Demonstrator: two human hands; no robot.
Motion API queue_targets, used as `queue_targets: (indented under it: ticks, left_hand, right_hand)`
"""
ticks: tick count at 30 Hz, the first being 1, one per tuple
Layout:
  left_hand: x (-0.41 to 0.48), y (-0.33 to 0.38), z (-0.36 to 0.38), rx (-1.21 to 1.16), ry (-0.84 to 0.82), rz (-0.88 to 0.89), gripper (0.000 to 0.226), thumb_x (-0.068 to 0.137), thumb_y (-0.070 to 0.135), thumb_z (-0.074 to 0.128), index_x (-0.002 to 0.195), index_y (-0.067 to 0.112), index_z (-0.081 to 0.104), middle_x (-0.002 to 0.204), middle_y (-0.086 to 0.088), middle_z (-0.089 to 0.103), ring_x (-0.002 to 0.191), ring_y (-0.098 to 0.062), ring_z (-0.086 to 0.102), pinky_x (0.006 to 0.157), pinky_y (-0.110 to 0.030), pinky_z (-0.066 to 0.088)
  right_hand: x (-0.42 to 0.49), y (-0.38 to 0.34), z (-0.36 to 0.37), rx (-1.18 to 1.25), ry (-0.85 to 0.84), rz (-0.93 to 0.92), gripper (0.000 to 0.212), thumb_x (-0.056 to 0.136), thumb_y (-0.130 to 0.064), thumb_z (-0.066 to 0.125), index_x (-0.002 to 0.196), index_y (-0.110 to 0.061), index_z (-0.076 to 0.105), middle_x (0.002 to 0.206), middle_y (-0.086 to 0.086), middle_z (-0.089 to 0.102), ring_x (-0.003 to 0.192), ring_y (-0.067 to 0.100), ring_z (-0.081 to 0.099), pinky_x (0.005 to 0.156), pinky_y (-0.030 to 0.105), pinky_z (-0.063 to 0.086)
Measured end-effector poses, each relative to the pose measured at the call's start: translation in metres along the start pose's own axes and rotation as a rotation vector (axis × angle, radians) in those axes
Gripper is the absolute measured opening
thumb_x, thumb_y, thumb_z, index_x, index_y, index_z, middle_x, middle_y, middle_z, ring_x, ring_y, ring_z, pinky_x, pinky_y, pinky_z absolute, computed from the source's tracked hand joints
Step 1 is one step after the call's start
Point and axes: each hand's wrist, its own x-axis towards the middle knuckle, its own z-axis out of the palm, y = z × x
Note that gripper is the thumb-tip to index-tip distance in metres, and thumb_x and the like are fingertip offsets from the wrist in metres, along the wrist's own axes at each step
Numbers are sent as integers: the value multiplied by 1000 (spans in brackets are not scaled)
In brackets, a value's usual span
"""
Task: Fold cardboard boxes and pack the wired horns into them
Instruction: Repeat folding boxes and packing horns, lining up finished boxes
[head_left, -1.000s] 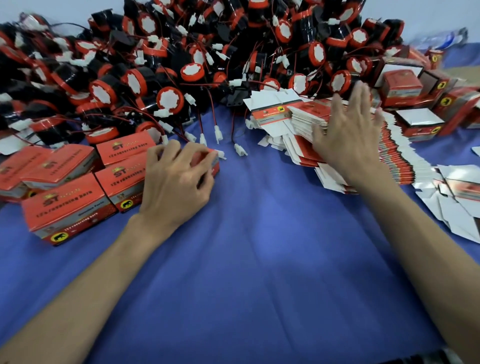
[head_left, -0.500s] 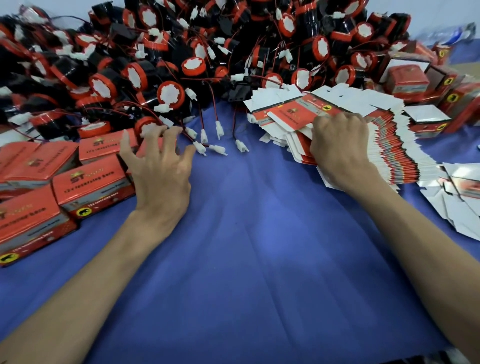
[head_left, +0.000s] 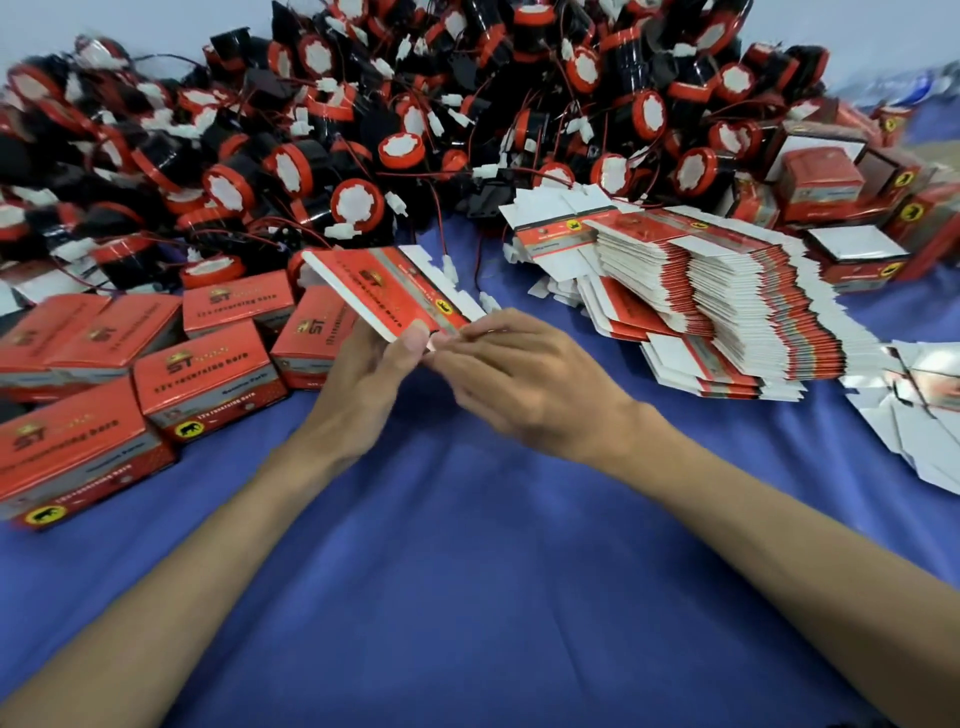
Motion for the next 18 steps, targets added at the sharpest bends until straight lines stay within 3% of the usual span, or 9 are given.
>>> queue_targets:
  ticks: [3, 6, 9, 11, 12, 13, 15, 16, 18]
  left_hand:
    - [0, -3, 5, -73, 96, -68, 10, 97, 25, 52, 104, 29, 58, 96, 27, 69, 96, 10, 62, 82, -8, 45]
    - [4, -8, 4, -53, 252, -106, 25, 102, 12, 46, 105, 34, 57, 101, 23, 66, 96, 12, 61, 85, -9, 46]
    - [9, -14, -3, -105, 275, -155, 18, 100, 17, 52, 106, 31, 61, 105, 15, 70, 104, -4, 65, 89, -23, 52]
    - [11, -17, -8, -152, 281, -162, 15, 97, 20, 56, 106, 30, 64, 103, 15, 73, 103, -8, 67, 85, -22, 54]
    - [11, -17, -9, -161, 280, -164, 14, 96, 22, 58, 105, 30, 65, 104, 14, 73, 103, -9, 68, 84, -23, 55]
    - [11, -17, -10, -178, 276, -169, 14, 94, 25, 59, 105, 29, 66, 104, 13, 73, 103, -10, 68, 83, -24, 56]
    - [11, -15, -9, -229, 268, -184, 18, 88, 33, 61, 105, 29, 66, 105, 12, 73, 103, -9, 68, 81, -21, 55]
    - [11, -14, -9, -258, 268, -193, 22, 86, 35, 61, 106, 27, 66, 105, 12, 73, 102, -8, 68, 80, -19, 54]
    - [13, -12, -9, -328, 282, -237, 25, 86, 35, 60, 108, 24, 65, 105, 10, 74, 102, -9, 68, 79, -18, 54]
  right_hand:
    - [-4, -4, 3, 103, -96, 65, 13, 79, -7, 74, 90, 1, 74, 84, 8, 75, 74, 25, 72, 77, 39, 57]
    - [-7, 0, 1, 128, -71, 278, 21, 83, -12, 72, 100, -1, 73, 96, 9, 74, 86, 25, 71, 84, 43, 53]
    - [-4, 10, -1, 68, 84, 645, 39, 87, -11, 67, 122, 3, 60, 132, 15, 56, 121, 29, 55, 99, 47, 44]
    - [-1, 15, -4, 254, 127, 989, 53, 91, -16, 64, 137, -1, 45, 141, 12, 45, 131, 26, 43, 105, 44, 40]
    - [0, 15, -6, 421, 129, 1158, 54, 92, -19, 63, 140, -5, 42, 137, 8, 48, 128, 23, 46, 105, 44, 42]
    - [0, 15, -7, 626, 129, 1305, 48, 93, -22, 62, 137, -10, 46, 130, 9, 55, 122, 25, 53, 103, 47, 44]
    - [2, 11, -5, 936, 125, 1444, 21, 96, -28, 56, 112, -16, 64, 116, 21, 65, 111, 38, 59, 99, 55, 45]
    - [3, 7, -4, 992, 132, 1453, 20, 98, -32, 51, 99, -21, 68, 111, 17, 69, 111, 37, 60, 100, 55, 45]
    - [4, 2, -3, 1082, 160, 1425, 34, 101, -39, 39, 91, -28, 70, 103, -7, 73, 109, 18, 65, 102, 42, 47]
